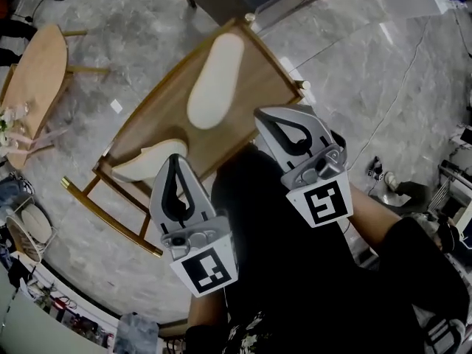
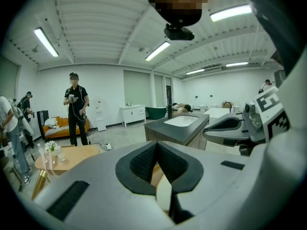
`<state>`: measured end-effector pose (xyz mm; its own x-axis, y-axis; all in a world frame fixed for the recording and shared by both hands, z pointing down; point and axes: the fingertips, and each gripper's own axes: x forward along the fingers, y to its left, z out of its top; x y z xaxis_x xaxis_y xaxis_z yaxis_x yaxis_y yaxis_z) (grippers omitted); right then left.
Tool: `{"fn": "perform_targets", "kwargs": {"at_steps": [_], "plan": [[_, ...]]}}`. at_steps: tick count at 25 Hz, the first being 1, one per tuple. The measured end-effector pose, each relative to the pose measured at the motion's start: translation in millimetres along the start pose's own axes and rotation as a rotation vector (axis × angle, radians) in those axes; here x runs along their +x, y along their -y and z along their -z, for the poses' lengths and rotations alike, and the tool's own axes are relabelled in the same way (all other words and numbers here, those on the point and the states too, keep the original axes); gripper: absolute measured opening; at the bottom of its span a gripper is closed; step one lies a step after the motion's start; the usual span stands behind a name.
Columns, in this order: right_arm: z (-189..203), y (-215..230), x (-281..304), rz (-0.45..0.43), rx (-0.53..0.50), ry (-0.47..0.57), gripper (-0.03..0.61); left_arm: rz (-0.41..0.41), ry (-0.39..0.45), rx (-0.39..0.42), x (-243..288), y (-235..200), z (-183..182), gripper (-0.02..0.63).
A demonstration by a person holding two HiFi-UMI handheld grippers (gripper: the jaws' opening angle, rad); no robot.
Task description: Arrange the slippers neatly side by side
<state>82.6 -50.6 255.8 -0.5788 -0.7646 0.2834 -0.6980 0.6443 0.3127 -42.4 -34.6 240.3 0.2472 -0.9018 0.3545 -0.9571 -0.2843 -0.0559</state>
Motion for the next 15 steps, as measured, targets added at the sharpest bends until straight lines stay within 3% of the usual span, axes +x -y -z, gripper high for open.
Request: {"fn": "perform_targets", "kwargs": {"at_steps": [10,15], "plan": [[64,-2,15,-0.046,-0.095,-0.104,0.003,0.034,-0.092,-0.071,26,14,54,0.002],[92,-14,27,-0.103,-0.147,-0.156,0.054,0.047,-0.125,-0.092,33,17,70,0.002]]}}
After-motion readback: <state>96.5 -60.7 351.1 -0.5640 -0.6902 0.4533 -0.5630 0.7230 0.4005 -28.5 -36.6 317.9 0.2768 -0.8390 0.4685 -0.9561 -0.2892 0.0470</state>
